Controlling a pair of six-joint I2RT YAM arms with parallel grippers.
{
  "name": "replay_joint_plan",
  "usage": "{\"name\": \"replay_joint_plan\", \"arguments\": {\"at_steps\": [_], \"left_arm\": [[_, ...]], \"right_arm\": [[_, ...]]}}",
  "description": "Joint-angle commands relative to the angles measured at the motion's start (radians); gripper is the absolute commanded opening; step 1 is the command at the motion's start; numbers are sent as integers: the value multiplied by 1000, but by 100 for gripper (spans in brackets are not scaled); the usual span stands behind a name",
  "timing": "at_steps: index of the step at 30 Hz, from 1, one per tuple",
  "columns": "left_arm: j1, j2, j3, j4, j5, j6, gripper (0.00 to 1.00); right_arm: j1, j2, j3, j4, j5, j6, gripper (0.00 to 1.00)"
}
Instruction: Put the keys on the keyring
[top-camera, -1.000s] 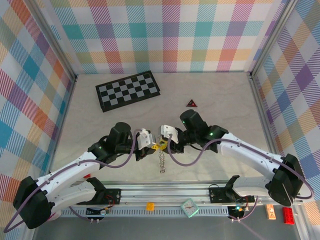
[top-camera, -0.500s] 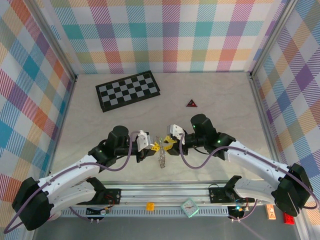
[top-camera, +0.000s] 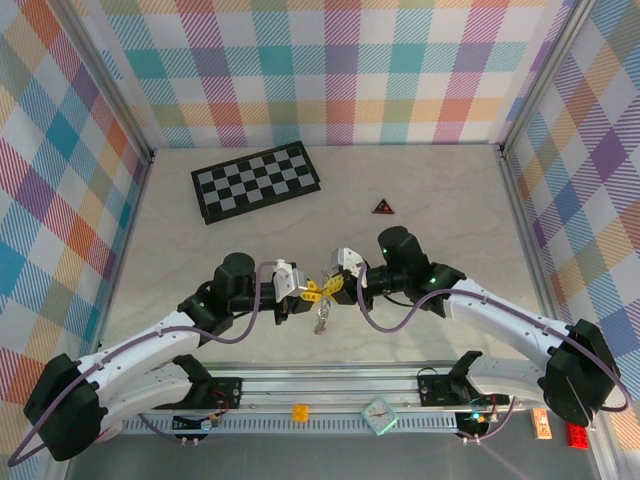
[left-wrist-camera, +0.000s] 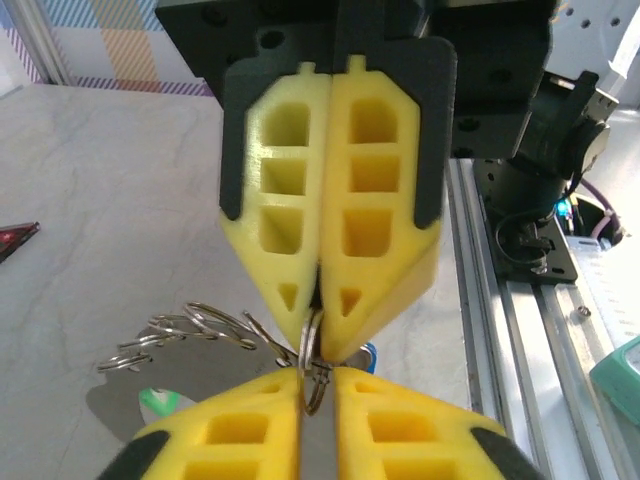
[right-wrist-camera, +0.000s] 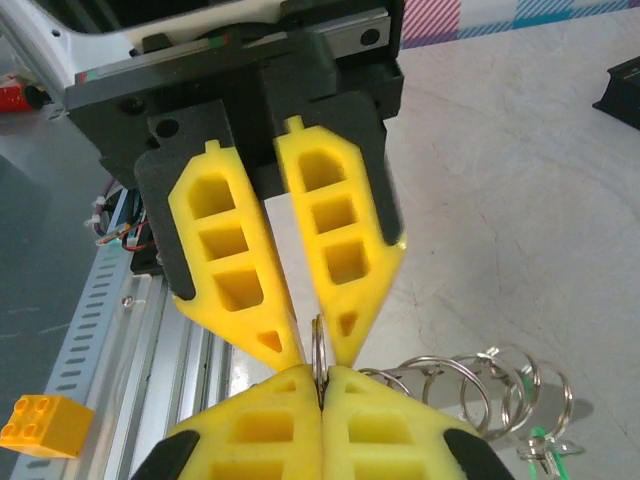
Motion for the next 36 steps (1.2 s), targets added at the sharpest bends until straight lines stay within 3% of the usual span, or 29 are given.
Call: {"name": "replay_joint_plan", "arguments": {"at_steps": [1,9,16,26,30,32,36], "left_arm": [[-7,-31,11,11,-42,12,27],[-7,-21,128,-282,-105,131,29],[-8,1,163,-315,-75,156,25],[-8,10,175,-335,-30,182,0],[-9,-11,154,-311,-38,169,0],[-7,-20,136,-276,-47,144,0],[-8,-35,75,-149,-65,69,0]], "right_arm": [[3,15,51,-44,-26,-39,0],[41,62,176,-274,86,-175,0],[88,103,246,-342,131,-229,0],[107,100,239,-292,123,-217,0],[103,21,142,-173,229,-150,30],[98,-12,107,-150,273,-108,37],[91,-49,56,-137,313,-3,41]]}}
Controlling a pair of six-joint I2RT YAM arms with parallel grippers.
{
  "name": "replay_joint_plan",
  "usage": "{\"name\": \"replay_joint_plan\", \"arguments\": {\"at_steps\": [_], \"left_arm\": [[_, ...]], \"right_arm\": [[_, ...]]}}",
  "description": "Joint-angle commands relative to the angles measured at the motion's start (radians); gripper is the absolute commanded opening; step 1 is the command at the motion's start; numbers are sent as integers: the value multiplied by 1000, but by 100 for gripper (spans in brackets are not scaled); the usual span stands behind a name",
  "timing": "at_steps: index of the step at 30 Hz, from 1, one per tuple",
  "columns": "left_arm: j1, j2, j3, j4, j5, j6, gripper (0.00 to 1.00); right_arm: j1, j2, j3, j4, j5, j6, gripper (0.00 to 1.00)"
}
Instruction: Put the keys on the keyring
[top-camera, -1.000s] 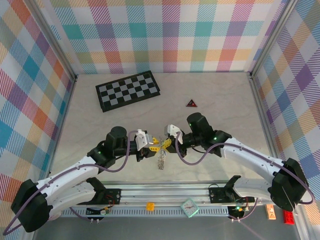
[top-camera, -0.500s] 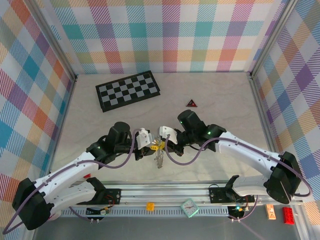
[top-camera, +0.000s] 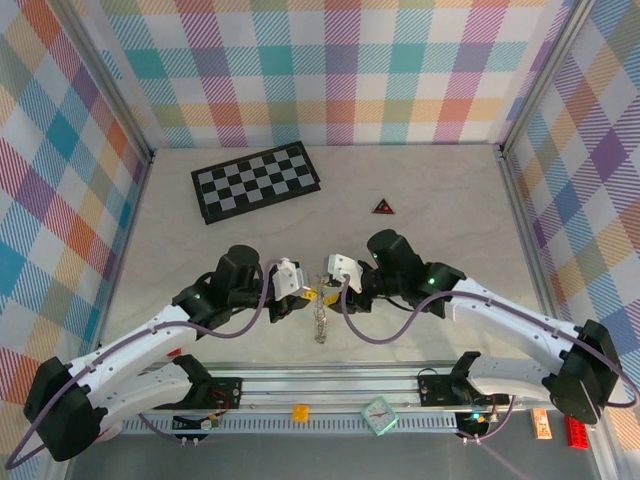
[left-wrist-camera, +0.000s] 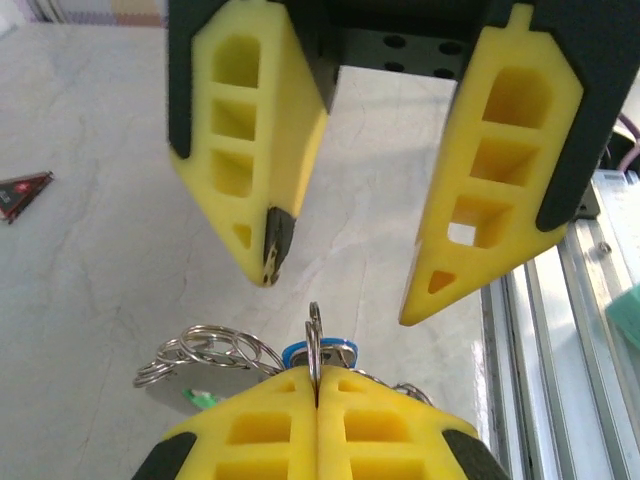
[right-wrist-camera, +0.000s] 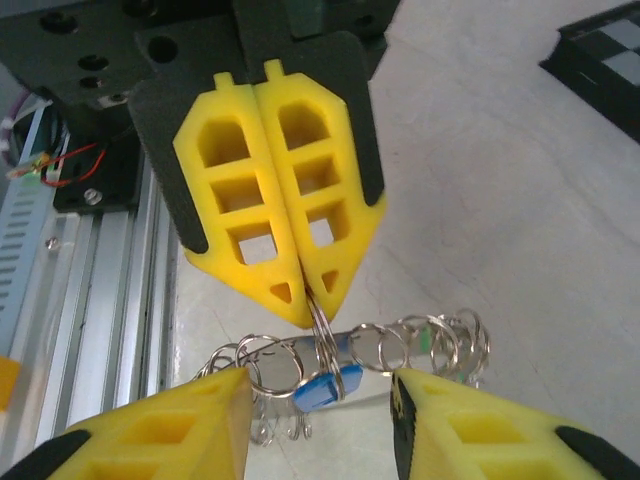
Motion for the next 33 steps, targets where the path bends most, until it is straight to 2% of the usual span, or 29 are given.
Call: {"name": "replay_joint_plan", "arguments": {"at_steps": [1,5,8,16,20,25,33], "left_arm": [[-8,-33,-51,152,-9,-70,0],[-8,-48,-80,196,-13,-93,0],[-7,-52,-88,197,-7,-96,0],[-9,-51,-92,200,15,-80,0],[-8,-52,-93,202,25,-57,0],[-9,-62,-100,214,36,-26,0],[-8,-61,-102,203,55,4,0]], "right_arm": [[-6,-28,-41,63,47,119,41],[-6,-34,-79,112,23,214,41],[-6,-36,-99,142,28,224,40],[-6,-67,-143,191,41,105,34],[-27,-101,-163,229,-28,57,33],[-69,-64,-124,178,-155,17,33],[-71,-15,-82,179,-144,-9,31]]}}
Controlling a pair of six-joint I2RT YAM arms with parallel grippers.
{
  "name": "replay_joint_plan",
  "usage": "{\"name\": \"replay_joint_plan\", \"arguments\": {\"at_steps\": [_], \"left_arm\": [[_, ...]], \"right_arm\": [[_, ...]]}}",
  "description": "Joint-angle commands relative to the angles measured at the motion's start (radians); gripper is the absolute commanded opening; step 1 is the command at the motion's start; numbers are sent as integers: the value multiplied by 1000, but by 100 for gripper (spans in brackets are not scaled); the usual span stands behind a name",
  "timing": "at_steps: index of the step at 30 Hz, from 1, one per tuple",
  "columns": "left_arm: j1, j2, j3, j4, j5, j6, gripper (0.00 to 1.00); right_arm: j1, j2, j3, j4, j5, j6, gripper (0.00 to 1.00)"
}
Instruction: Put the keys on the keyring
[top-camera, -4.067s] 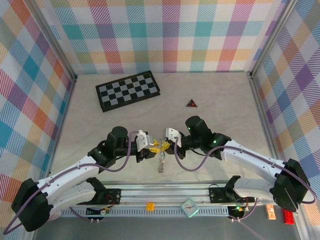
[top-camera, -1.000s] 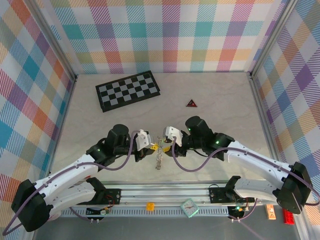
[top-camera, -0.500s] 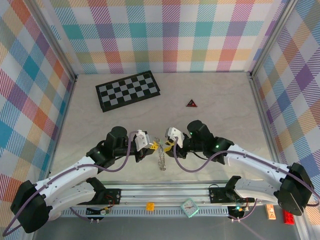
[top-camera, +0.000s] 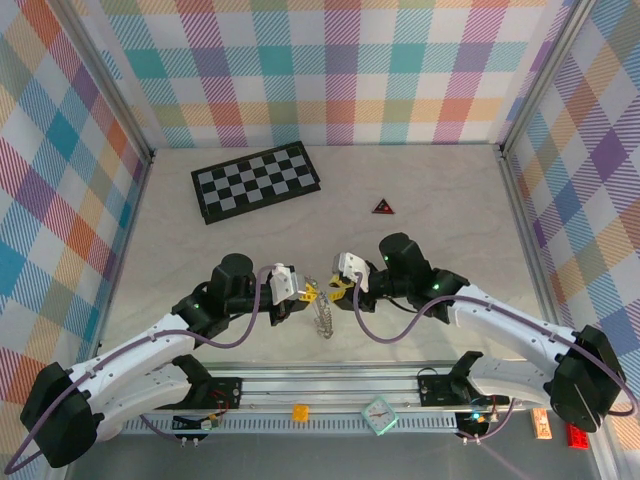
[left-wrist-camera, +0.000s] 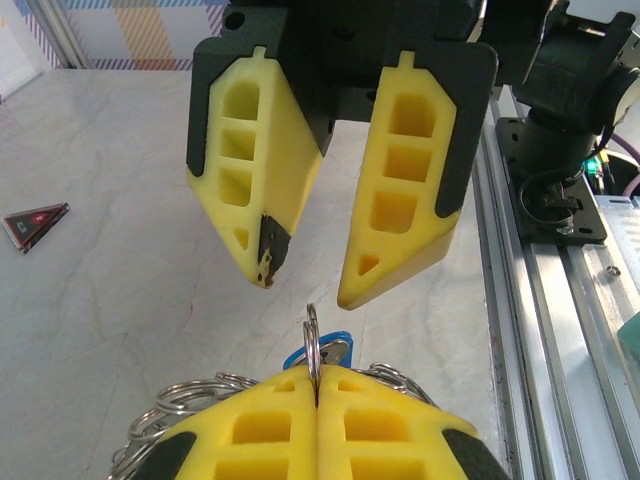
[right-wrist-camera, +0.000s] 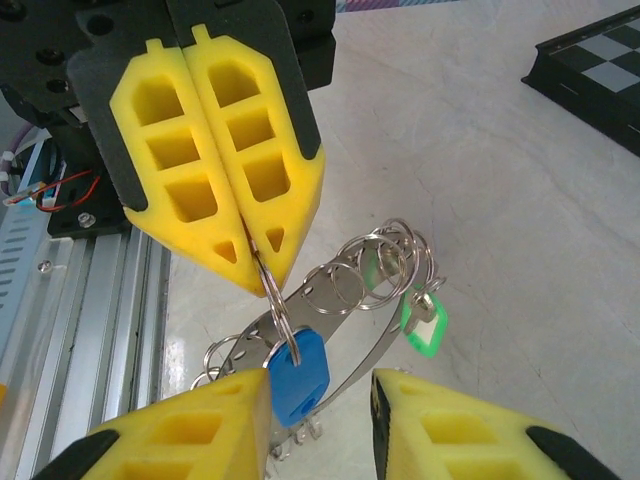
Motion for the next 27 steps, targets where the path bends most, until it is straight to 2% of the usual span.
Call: {"name": "replay_joint_plan", "arguments": {"at_steps": [1,4,10,18,27], "left_arm": [[-9,-19,-6,52,44,29,0],[-9,-17,-7,57,45,29,0],[-8,-19,-4,50,42,29,0],[-9,-19,-4,48,36,29,0],[-9,-18,-9,73,48,22,0]], "right_arm": [[-1,12,45,3,-51,-34,31],[-2,40,70,-28,-79,-48,28],[-1,70,91,-49,-119,-57,11],[-1,61,87,-86,-134,-67,0],[-1,93,61,-70,-49,-52,0]]}}
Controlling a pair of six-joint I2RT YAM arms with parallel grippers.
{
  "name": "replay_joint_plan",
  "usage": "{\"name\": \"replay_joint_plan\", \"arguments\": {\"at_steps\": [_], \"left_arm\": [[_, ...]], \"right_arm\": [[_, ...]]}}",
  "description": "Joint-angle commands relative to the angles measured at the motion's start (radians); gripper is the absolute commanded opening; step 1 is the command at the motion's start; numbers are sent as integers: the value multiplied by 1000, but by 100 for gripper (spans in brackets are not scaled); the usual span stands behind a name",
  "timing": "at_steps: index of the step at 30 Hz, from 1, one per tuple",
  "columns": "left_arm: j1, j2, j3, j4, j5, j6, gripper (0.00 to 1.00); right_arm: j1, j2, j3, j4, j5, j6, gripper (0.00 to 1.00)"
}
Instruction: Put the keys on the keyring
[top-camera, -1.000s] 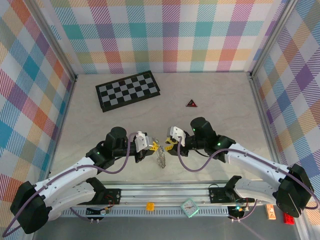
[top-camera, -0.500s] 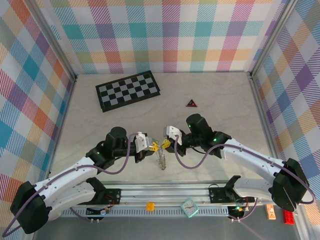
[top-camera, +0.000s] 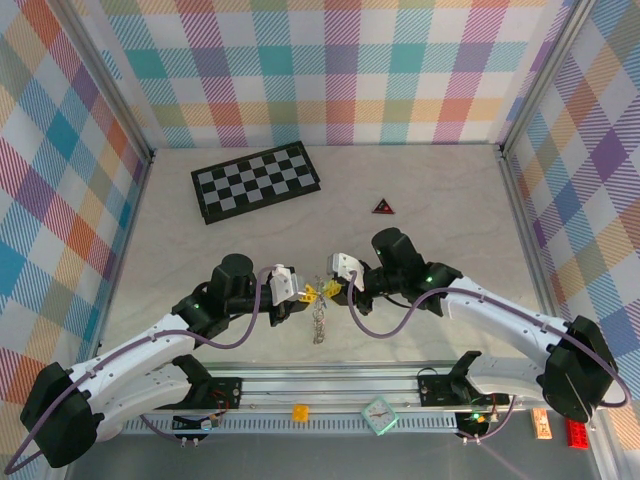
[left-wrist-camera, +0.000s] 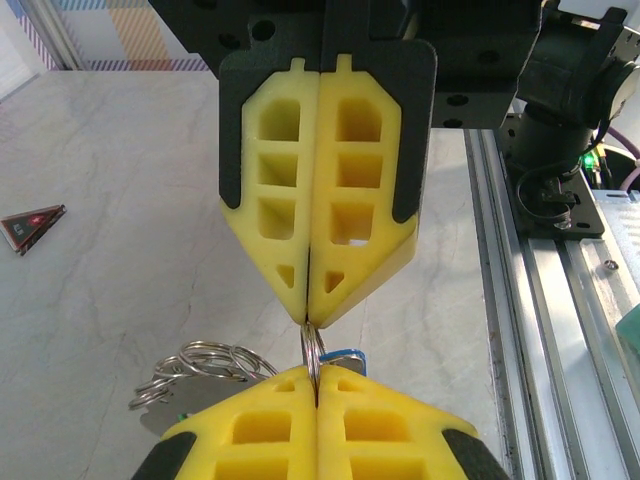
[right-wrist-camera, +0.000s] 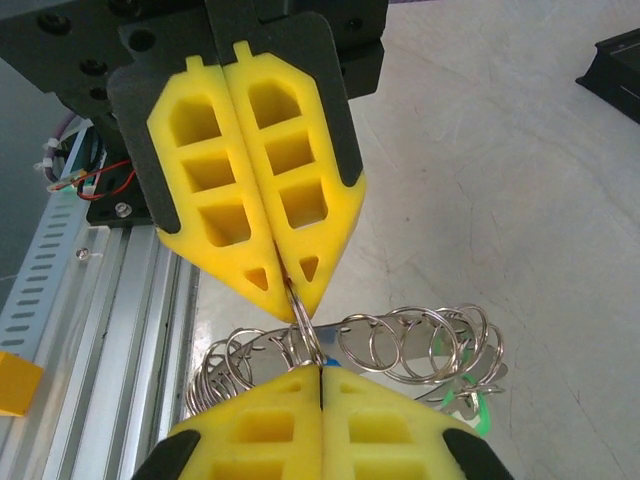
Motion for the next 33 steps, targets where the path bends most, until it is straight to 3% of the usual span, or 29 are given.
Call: {"name": "replay_joint_plan", "arguments": {"at_steps": [1,9,12,17,29,33], "left_arm": [[-8,-16,-8,77,43,13,0],[-8,-10,-20,111,46,-2,0],[-9,-5,-23,117,47,-4,0],[-9,1,-27,134,50,-9,0],[-9,14,-33,164,69,-22,0],[-8,16,-35,176,70,-26,0]], "right_arm": [[0,32,-1,-8,15,-3,0],[0,0,-11,25,-15,28,0],[0,-48,-37,54,7,32,13],[0,-79,-52,37,17,30,23],[0,-20,-29,112,-35,78,26],[0,4,-20,122,-62,88,21]]}}
